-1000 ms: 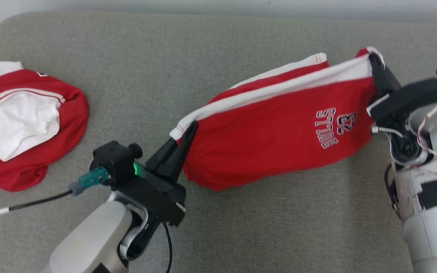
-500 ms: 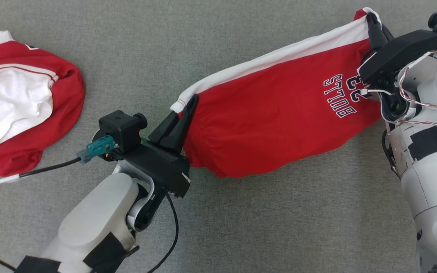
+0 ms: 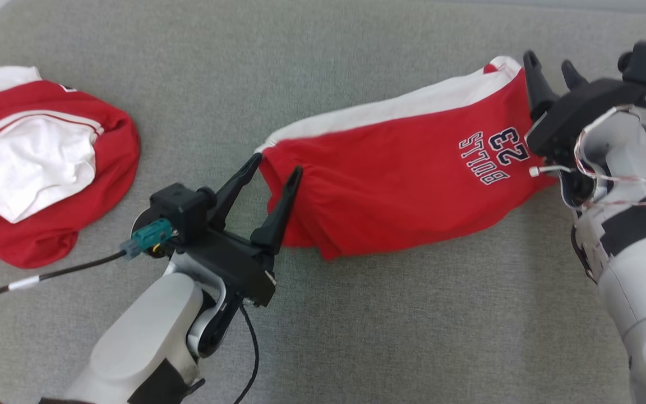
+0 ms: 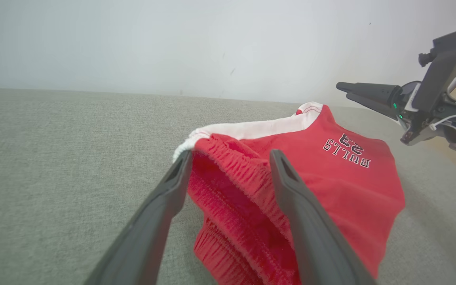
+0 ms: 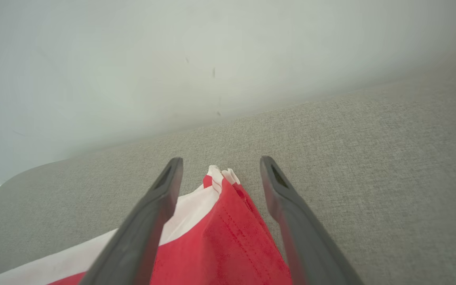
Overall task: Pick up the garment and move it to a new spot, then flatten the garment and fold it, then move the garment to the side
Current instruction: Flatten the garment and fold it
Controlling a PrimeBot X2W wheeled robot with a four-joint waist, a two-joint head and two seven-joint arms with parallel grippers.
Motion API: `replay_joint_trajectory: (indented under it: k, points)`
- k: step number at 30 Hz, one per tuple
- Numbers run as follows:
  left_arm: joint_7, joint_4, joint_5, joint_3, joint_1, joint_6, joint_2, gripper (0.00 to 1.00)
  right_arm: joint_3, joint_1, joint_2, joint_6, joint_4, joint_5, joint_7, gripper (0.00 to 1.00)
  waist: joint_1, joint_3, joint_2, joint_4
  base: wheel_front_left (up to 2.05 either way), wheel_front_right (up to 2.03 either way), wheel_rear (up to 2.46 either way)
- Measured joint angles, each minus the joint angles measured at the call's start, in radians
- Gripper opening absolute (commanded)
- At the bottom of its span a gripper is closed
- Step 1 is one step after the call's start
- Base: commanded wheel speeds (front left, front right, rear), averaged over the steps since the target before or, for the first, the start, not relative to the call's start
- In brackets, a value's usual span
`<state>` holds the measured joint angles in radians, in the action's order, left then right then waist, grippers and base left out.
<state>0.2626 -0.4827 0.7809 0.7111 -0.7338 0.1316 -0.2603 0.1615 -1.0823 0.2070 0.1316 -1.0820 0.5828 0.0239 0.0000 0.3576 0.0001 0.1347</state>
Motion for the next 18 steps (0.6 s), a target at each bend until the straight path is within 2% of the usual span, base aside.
replay_joint_trajectory:
  k: [10, 14, 18]
  points:
    - [0.000, 0.053, -0.126, -0.164, 0.129, -0.009, 0.002, 1.00, 0.085, 0.116, 0.063, 0.000, 0.039, 0.087, 0.012, 1.00, -0.0001, -0.078, -0.0001, -0.003, 0.00, 0.00, 0.00]
    - [0.000, 0.176, -0.247, -0.299, 0.217, -0.041, 0.015, 1.00, 0.114, 0.159, 0.094, 0.000, 0.053, 0.119, 0.013, 1.00, -0.0002, -0.105, -0.0002, -0.002, 0.00, 0.00, 0.00]
    - [0.000, 0.291, -0.348, -0.435, 0.329, -0.060, 0.055, 1.00, 0.142, 0.196, 0.115, 0.000, 0.050, 0.142, 0.012, 1.00, -0.0002, -0.119, -0.0001, 0.006, 0.00, 0.00, 0.00]
